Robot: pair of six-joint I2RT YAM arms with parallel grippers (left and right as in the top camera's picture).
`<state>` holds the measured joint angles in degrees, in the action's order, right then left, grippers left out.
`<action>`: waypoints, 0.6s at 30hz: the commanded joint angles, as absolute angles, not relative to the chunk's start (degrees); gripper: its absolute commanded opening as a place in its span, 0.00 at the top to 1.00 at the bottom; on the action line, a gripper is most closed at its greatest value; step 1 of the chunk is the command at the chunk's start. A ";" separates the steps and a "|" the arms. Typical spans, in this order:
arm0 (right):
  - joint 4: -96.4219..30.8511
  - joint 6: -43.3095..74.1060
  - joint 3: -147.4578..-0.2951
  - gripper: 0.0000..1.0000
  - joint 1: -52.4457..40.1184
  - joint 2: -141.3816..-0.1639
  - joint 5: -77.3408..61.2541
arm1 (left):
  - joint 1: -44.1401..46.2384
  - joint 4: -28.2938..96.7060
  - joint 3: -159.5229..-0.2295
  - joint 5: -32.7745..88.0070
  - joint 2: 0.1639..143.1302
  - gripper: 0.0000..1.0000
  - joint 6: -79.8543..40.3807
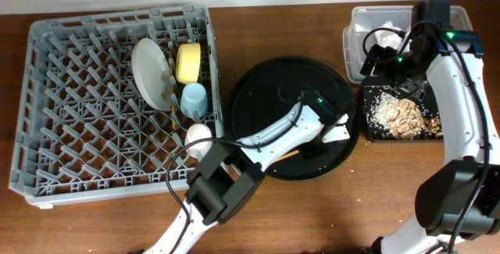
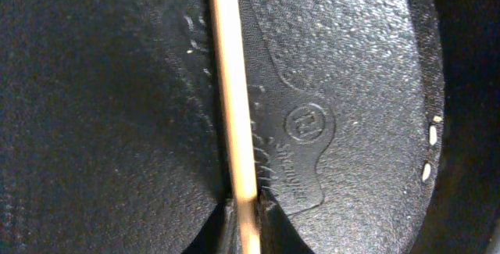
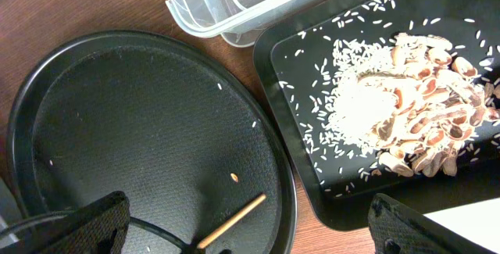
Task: Sort waste into correct bins and load items into the dishwasher rack
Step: 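Grasp the second wooden chopstick on the tray with left gripper, then place the second chopstick into the rack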
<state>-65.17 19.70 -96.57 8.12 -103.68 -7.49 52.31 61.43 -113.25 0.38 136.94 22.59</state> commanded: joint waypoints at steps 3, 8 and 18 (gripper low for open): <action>-65.56 19.77 -96.66 0.02 8.32 -103.35 -6.81 | 57.06 61.71 -113.89 -4.56 139.39 0.99 22.83; -65.84 19.75 -96.66 0.02 8.32 -103.35 -6.81 | 53.17 70.48 -123.61 -3.86 139.39 0.99 22.79; -65.56 19.77 -96.66 0.02 8.32 -103.35 -6.81 | 27.53 84.93 -144.86 5.17 139.37 0.99 2.92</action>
